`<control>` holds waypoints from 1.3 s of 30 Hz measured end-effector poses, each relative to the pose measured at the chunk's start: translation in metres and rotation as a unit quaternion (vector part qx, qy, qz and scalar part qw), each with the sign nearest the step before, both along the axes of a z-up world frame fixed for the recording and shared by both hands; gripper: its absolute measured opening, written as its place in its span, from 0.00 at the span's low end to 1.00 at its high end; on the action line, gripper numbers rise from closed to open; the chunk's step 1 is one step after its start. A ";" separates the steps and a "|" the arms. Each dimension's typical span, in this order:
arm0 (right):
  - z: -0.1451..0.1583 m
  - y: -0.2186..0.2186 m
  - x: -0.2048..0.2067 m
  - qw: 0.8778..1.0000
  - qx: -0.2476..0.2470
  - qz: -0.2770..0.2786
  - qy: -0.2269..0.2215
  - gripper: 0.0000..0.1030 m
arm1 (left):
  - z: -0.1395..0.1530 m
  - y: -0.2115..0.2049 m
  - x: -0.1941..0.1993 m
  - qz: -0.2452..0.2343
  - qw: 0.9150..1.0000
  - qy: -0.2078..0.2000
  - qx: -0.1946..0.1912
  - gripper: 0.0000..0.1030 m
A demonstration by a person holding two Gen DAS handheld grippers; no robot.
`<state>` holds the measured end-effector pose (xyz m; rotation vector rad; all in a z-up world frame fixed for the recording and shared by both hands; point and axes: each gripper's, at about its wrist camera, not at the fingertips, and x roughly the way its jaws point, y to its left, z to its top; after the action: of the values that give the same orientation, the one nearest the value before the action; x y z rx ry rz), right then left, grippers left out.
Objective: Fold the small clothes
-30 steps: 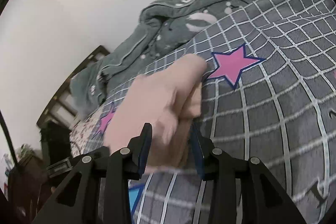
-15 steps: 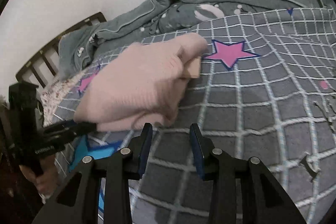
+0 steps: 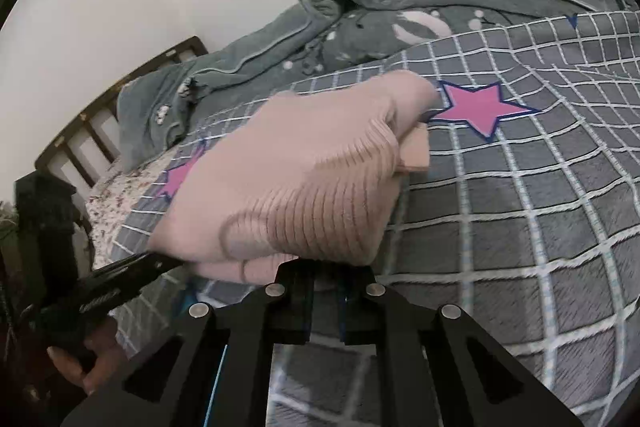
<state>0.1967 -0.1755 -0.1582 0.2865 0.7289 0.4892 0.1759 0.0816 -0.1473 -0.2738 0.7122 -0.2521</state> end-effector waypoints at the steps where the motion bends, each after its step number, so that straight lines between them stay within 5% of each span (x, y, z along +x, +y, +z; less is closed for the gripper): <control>1: 0.000 0.004 -0.002 1.000 0.005 0.005 0.002 0.09 | 0.000 0.006 0.000 0.004 1.000 0.002 -0.006 0.10; 7: -0.001 0.020 -0.010 0.999 -0.042 0.012 -0.007 0.12 | -0.006 0.011 0.002 -0.011 0.999 0.027 -0.012 0.16; 14: 0.031 -0.009 -0.050 0.994 -0.060 0.034 -0.085 0.15 | 0.006 0.029 -0.016 -0.019 1.000 -0.002 -0.009 0.39; 24: 0.053 0.014 -0.026 0.985 -0.086 0.005 -0.147 0.15 | 0.025 0.016 -0.003 -0.025 0.999 -0.023 -0.010 0.40; 30: 0.015 0.036 0.000 0.984 -0.154 0.000 -0.088 0.15 | 0.028 0.026 -0.015 -0.052 0.998 -0.030 -0.030 0.40; 32: 0.011 0.034 -0.004 0.984 -0.154 0.002 -0.093 0.15 | 0.028 0.030 -0.022 -0.066 0.996 -0.040 -0.046 0.48; 39: 0.035 0.027 -0.007 0.983 -0.127 -0.004 -0.136 0.15 | 0.036 0.027 -0.002 -0.039 0.995 -0.056 -0.080 0.48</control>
<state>0.1902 -0.1487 -0.1231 -0.0167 0.5147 0.4119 0.1737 0.1091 -0.1118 -0.3812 0.5940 -0.3966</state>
